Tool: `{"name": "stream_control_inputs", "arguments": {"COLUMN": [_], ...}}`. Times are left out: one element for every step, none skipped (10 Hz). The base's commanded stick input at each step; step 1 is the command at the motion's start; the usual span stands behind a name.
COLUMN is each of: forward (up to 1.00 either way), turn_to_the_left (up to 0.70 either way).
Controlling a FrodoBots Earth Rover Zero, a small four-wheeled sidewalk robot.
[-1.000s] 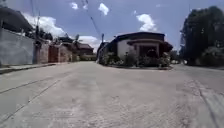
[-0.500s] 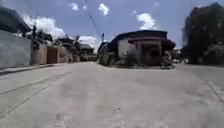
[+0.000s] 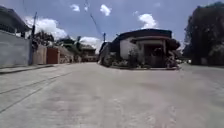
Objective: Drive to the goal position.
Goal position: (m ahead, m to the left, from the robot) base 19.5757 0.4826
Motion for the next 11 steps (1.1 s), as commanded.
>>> {"name": "stream_control_inputs", "arguments": {"forward": [1.00,1.00,1.00,1.00,1.00,1.00,1.00,1.00,1.00,1.00,1.00], "turn_to_the_left": [0.00,0.00,0.00,0.00,0.13,0.36,0.23,0.10,0.00,0.00,0.00]}}
